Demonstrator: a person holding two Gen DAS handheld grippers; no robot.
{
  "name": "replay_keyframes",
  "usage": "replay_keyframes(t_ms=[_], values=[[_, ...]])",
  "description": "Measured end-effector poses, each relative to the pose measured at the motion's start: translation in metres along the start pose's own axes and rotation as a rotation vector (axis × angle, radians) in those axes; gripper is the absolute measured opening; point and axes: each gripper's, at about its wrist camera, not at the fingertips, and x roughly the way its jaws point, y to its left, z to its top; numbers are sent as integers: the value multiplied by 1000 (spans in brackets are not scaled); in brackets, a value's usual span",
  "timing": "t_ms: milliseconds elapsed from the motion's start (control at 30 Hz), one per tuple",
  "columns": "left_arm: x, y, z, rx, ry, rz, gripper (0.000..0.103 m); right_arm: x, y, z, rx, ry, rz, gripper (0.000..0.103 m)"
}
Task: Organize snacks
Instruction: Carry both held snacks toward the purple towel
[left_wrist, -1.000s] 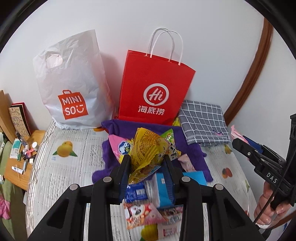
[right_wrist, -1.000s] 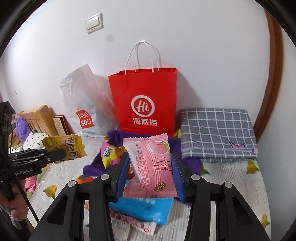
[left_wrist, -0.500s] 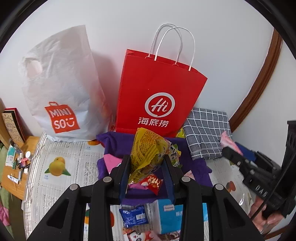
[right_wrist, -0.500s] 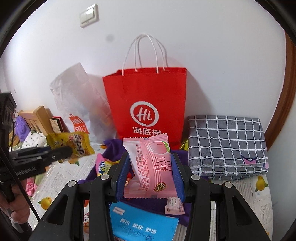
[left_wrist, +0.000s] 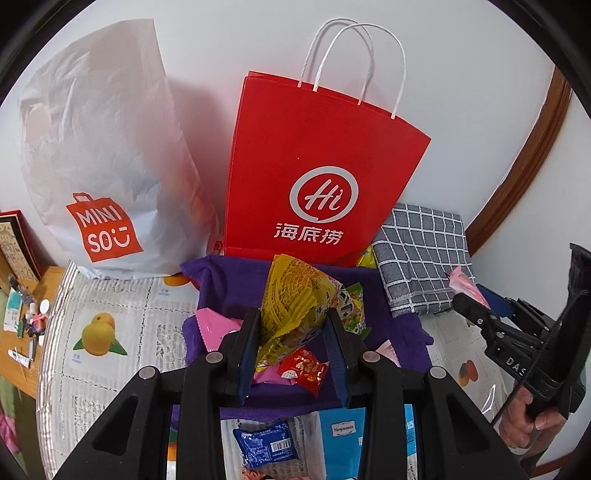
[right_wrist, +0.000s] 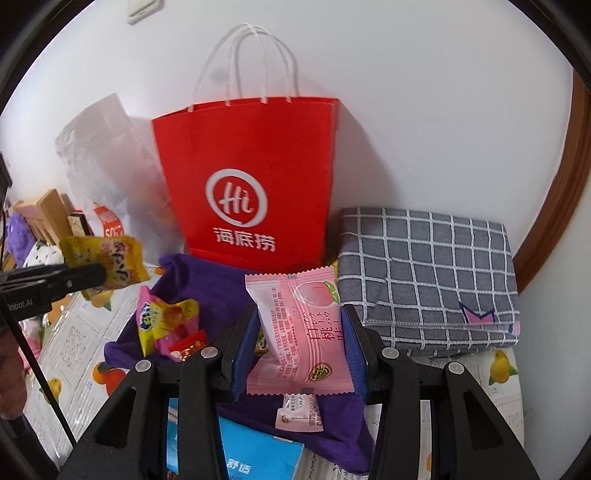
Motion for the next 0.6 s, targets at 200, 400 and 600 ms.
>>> replay_keyframes(t_ms=[200, 400, 600], values=[[4, 1, -1, 2, 11, 2, 32, 16, 1, -3, -17, 43, -13, 44], [8, 3, -1, -4, 22, 1, 32, 28, 5, -8, -39, 74, -27, 44], [8, 7, 0, -13, 22, -1, 32, 36, 6, -10, -44, 97, -28, 44]])
